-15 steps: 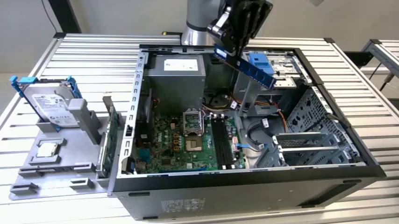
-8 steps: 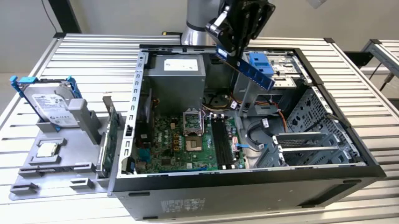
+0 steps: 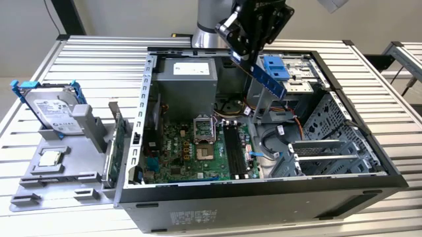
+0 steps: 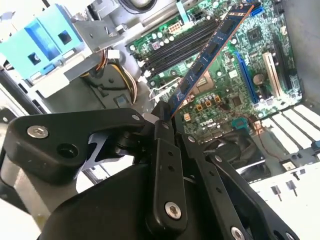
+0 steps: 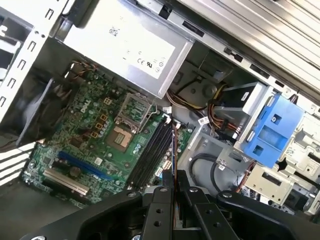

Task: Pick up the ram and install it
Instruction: 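Insert the ram into the slot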

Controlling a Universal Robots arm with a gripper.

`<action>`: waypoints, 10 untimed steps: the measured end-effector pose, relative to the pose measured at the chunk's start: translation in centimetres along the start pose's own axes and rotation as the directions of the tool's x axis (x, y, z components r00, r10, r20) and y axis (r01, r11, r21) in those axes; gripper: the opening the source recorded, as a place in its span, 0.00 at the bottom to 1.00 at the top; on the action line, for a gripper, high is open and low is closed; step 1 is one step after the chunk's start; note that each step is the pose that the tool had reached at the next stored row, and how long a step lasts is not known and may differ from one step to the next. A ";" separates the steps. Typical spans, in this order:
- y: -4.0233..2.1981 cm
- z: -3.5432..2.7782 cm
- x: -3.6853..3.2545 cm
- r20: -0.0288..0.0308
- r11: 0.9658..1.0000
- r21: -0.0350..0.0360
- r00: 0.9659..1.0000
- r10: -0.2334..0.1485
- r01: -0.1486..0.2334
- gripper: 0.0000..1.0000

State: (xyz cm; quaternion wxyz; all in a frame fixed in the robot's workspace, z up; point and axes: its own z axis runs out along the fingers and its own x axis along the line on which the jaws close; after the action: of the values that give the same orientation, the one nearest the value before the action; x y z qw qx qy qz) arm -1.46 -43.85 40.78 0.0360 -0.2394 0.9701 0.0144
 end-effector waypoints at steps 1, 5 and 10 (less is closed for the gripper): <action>0.00 0.05 0.00 0.000 1.000 0.002 1.000 0.011 -0.011 0.00; 0.00 0.20 0.02 -0.011 0.999 0.008 0.999 0.048 -0.048 0.00; -0.01 0.26 0.03 -0.030 0.996 0.010 0.995 0.092 -0.092 0.00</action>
State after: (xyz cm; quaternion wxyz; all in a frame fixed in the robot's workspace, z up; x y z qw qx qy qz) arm -1.46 -43.86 40.52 0.0216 -0.1946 0.9806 0.0081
